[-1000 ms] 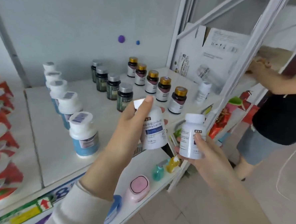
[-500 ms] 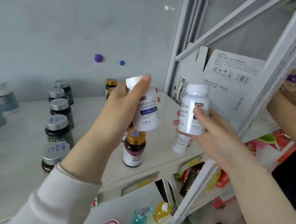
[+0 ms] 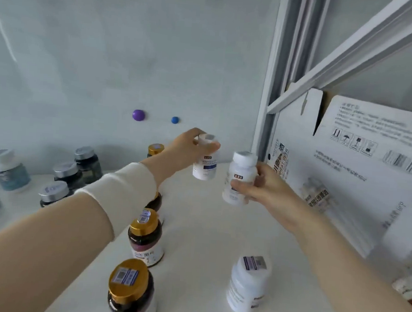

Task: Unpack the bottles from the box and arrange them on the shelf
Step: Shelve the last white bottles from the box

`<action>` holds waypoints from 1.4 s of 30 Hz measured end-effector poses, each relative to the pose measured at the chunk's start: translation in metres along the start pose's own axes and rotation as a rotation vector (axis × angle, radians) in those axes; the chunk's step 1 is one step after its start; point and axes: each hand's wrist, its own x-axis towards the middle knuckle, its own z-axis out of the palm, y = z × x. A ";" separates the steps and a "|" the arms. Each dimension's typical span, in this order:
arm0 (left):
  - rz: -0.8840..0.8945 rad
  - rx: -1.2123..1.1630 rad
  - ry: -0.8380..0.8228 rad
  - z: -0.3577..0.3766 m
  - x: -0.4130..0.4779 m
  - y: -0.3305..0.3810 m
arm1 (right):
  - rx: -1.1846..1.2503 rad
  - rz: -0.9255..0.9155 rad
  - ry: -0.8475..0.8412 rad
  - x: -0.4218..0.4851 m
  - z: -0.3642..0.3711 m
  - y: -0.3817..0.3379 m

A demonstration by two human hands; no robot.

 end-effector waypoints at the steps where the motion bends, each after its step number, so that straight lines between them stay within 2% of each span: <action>1: 0.001 0.055 -0.004 0.003 0.012 -0.005 | -0.015 0.010 -0.008 0.009 0.002 0.005; 6: 0.025 0.247 -0.099 0.016 0.064 -0.022 | -0.154 0.020 -0.043 0.049 0.007 0.026; 14: 0.024 0.332 -0.209 0.033 0.107 -0.038 | -0.244 0.032 -0.083 0.092 0.012 0.052; 27: 0.013 0.311 -0.191 0.037 0.135 -0.051 | -0.294 0.050 -0.070 0.116 0.022 0.063; 33: 0.026 0.354 -0.121 0.021 0.117 -0.037 | -0.331 0.025 -0.082 0.116 0.017 0.037; 35: 0.071 0.500 -0.063 0.003 0.102 -0.027 | -0.400 -0.020 -0.089 0.116 0.017 0.019; 39: 0.176 1.035 0.014 -0.044 0.049 -0.008 | -0.629 -0.132 -0.064 0.099 0.028 -0.022; 42: 0.145 1.377 0.026 -0.083 -0.009 0.000 | -0.874 -0.252 -0.036 0.073 0.052 -0.054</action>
